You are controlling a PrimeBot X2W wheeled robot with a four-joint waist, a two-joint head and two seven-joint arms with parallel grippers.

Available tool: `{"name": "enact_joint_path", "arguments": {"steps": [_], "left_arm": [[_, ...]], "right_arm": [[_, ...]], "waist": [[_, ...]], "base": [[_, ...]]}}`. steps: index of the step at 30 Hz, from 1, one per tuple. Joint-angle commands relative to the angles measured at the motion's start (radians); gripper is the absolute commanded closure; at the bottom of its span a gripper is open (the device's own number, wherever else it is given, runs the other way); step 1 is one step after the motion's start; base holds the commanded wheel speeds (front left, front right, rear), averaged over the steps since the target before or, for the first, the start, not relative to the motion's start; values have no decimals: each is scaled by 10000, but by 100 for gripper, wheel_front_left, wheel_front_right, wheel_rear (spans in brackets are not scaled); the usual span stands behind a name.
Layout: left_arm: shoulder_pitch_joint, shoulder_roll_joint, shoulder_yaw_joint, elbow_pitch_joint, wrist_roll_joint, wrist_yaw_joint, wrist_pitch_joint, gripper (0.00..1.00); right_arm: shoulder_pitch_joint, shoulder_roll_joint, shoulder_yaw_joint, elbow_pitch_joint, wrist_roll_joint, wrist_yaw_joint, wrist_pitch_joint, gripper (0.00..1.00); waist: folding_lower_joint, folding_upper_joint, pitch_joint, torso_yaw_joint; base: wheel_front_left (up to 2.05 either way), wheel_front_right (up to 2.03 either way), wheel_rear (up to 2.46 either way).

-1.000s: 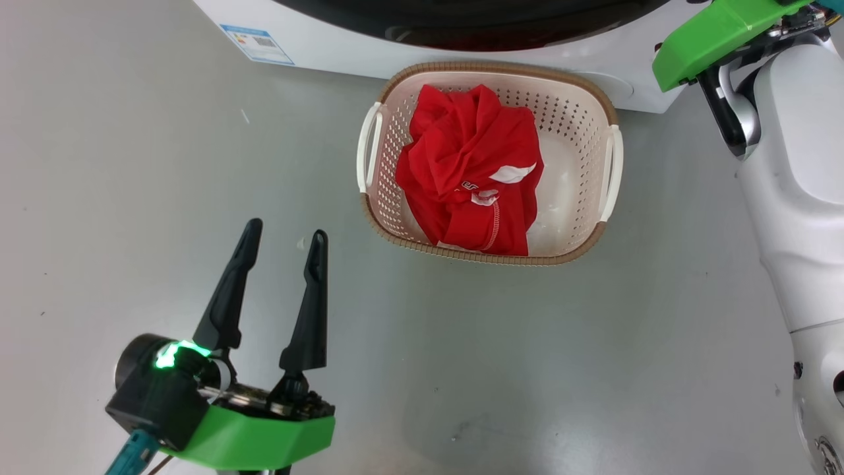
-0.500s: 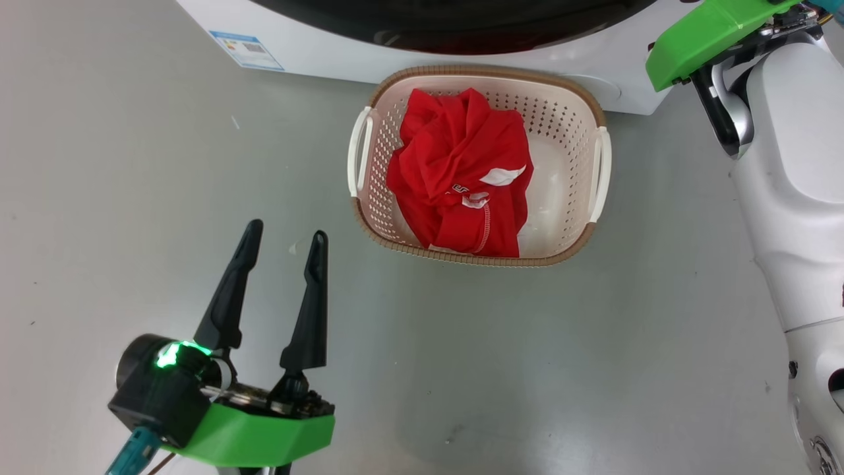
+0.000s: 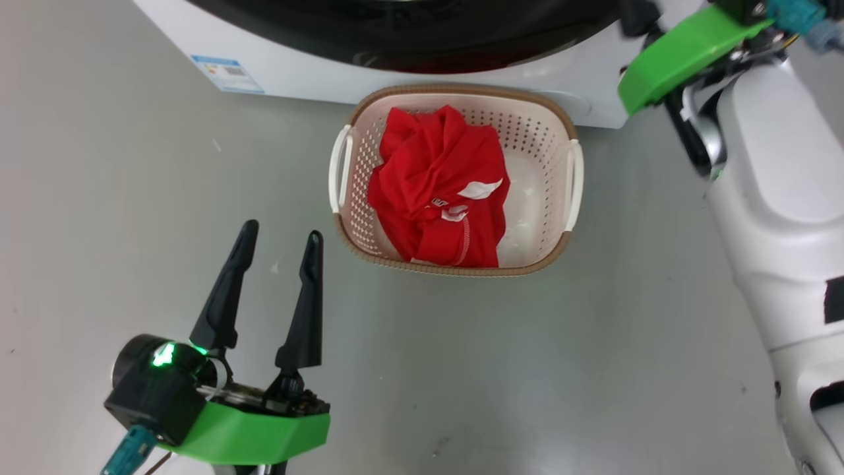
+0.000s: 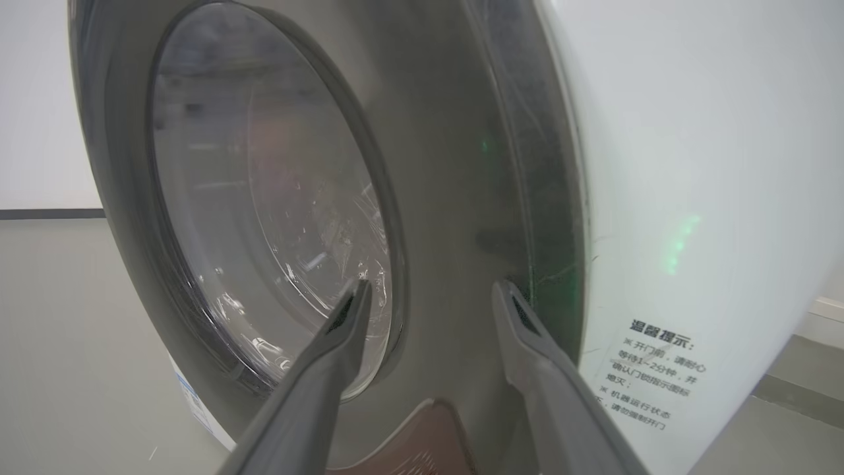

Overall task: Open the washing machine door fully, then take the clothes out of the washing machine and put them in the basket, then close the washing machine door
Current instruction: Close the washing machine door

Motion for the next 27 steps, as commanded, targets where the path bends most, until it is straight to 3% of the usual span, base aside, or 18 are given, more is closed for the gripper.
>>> {"name": "enact_joint_path", "arguments": {"steps": [1,16,27], "left_arm": [[-151,116,363,-190,-103,-18,-51,0],[-9,116,752,-89,-893,542,-51,0],[309,116,910,500,-872,430,-51,0]], "right_arm": [[315,255,145,-318,244,-50,-49,0],[2911,538,349,-1856,1000,-50,-49,0],[5176,558,-354,-3176,936,-50,-49,0]], "waist": [[0,0,-148,-152],[0,0,-1034,-1189],[0,0,-2123,-1940]], "base": [[0,0,0],[0,0,0],[0,0,0]]}}
